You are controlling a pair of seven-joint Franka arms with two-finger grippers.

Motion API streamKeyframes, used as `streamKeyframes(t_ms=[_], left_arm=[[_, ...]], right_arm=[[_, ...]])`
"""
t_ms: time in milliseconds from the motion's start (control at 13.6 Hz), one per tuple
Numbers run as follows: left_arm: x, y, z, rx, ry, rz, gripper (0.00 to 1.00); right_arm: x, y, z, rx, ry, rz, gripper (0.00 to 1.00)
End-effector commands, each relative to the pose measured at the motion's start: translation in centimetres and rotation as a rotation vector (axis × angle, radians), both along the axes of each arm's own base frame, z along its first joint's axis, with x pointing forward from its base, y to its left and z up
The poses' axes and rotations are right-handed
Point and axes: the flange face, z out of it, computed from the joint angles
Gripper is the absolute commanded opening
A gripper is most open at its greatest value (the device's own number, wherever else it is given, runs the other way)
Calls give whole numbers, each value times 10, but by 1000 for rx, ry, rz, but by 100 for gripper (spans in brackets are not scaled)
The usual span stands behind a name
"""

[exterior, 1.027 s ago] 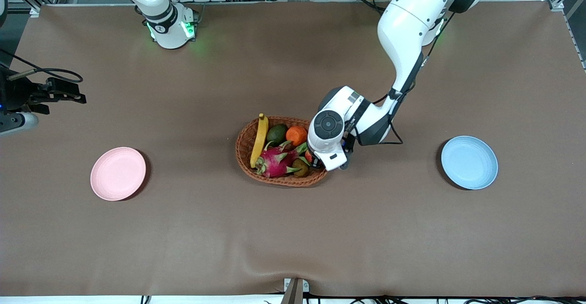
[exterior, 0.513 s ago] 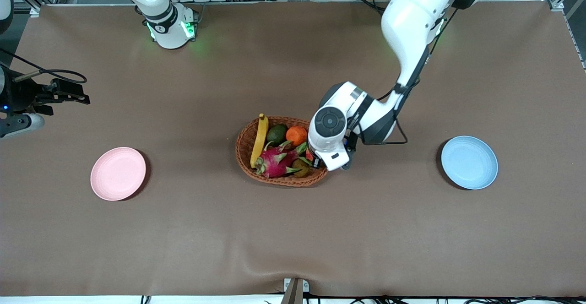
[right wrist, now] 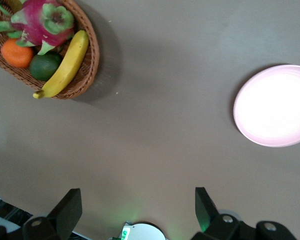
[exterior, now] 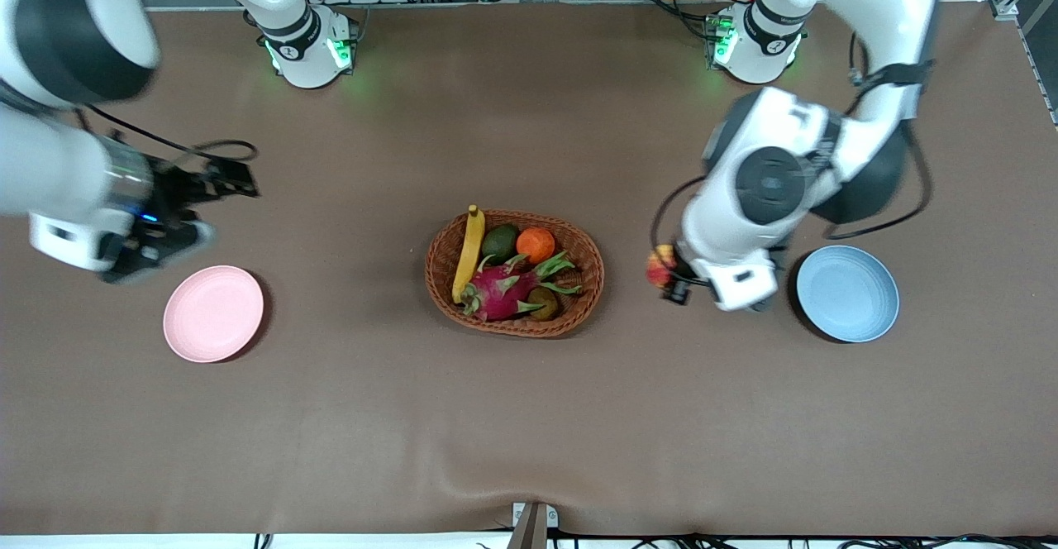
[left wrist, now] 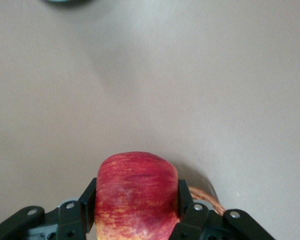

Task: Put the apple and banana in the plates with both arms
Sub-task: 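Carry the apple to the blue plate while the right gripper nears the basket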

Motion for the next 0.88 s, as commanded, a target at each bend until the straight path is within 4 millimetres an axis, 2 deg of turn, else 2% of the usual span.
streamKeyframes(t_ms=[0,73,147,220,293,367,440,513,587,660,807], left_arm=[[8,65,20,-27,28,-117,0],[12,94,26,-30,41,-162,0],[17,118,22,-34,56,-212,0],[21,135,16,-30,74,-251,0],[23,146,8,-27,87,-268,0],[27,170,-2,-27,104,-288,0],[28,191,-5,-23,116,-335,0],[31,222,-4,-33,125,-383,0],[32,247,-4,-50,123,-434,0],[34,259,-8,-58,126,-472,0],[39,286,-27,-63,140,-469,0]], right_arm=[[6,41,-42,0,62,45,100],[8,59,-69,11,103,62,100],[11,79,-93,34,126,76,100],[19,88,-114,56,113,67,100],[22,90,-125,63,116,61,100],[22,94,-131,61,119,66,100],[21,105,-153,37,143,85,100],[23,110,-171,22,152,92,100],[28,111,-173,17,108,90,100],[29,121,-173,-2,76,99,100],[36,123,-171,-41,14,23,100]])
